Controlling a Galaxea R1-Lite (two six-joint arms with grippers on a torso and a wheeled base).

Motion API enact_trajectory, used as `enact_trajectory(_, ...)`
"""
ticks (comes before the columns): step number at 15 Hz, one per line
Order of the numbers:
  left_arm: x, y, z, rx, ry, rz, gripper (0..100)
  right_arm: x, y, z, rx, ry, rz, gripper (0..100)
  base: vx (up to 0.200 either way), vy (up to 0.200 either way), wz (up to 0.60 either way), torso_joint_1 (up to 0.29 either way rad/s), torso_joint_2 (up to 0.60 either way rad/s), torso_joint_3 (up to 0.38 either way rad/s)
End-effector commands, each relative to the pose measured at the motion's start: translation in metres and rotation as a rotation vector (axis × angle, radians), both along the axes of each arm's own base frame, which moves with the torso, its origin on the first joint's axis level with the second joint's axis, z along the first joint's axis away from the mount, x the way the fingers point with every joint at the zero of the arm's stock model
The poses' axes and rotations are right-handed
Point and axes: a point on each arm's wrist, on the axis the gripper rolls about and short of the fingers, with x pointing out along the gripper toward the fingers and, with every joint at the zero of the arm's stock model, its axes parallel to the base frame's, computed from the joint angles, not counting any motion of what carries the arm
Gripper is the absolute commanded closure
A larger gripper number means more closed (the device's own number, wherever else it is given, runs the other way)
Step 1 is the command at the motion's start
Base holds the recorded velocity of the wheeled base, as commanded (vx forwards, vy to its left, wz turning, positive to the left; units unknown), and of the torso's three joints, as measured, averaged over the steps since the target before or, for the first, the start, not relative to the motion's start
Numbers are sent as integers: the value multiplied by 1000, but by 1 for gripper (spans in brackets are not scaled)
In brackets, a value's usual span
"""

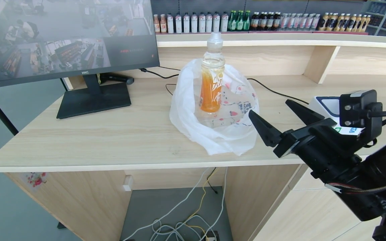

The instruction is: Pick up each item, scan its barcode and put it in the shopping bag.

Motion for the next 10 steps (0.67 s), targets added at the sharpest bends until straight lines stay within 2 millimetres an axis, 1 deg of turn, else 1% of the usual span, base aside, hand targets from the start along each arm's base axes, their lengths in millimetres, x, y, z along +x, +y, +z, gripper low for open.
enact_trajectory(1,0,0,0,-1,0,0,0,-3,2,-2,-5,6,14,0,0,0,0,0,0,0)
enact_trajectory(3,0,0,0,-5,0,0,0,0,7,2,6,-10,23,0,0,0,0,0,0,0)
enact_trajectory(4,0,0,0,-5,0,0,0,1,8,5,13,-18,24,0,0,-200,0,2,2,2)
enact_trajectory(10,0,0,0,-5,0,0,0,-3,5,3,7,-10,24,0,0,-200,0,4,2,4)
